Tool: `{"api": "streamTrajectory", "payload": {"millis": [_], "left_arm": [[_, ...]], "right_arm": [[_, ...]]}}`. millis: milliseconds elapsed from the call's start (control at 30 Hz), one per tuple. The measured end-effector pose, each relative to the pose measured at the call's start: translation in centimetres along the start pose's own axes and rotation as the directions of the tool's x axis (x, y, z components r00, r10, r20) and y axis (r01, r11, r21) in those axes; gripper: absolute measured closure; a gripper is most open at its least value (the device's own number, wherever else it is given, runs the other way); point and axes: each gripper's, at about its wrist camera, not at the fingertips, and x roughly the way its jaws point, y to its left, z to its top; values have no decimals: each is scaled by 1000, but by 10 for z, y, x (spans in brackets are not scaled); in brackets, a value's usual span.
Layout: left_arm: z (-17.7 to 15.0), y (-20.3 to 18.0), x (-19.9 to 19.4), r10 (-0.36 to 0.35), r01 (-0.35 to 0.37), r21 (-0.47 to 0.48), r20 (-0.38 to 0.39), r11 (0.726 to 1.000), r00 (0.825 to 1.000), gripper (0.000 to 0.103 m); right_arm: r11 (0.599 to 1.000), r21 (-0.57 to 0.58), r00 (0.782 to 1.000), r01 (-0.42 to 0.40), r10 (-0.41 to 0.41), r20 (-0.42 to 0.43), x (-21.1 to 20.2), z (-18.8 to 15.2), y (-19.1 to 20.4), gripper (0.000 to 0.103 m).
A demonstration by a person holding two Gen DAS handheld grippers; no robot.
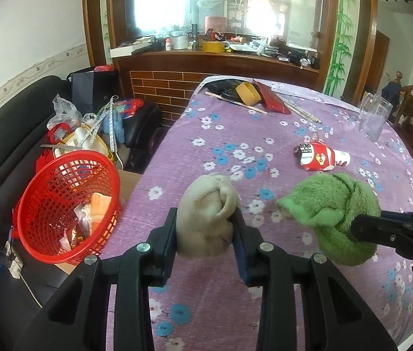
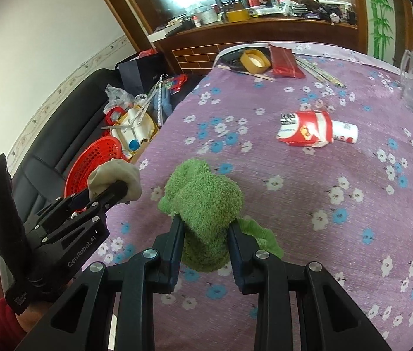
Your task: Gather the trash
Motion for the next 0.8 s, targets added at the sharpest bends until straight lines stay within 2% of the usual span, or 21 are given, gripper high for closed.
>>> {"api": "streamTrajectory", "payload": {"millis": [800], "left_arm": [[6, 57, -21, 72, -71, -29, 43, 997, 996, 70]], "right_arm": [[995, -75, 997, -64, 67, 40, 19, 27, 62, 71]]}}
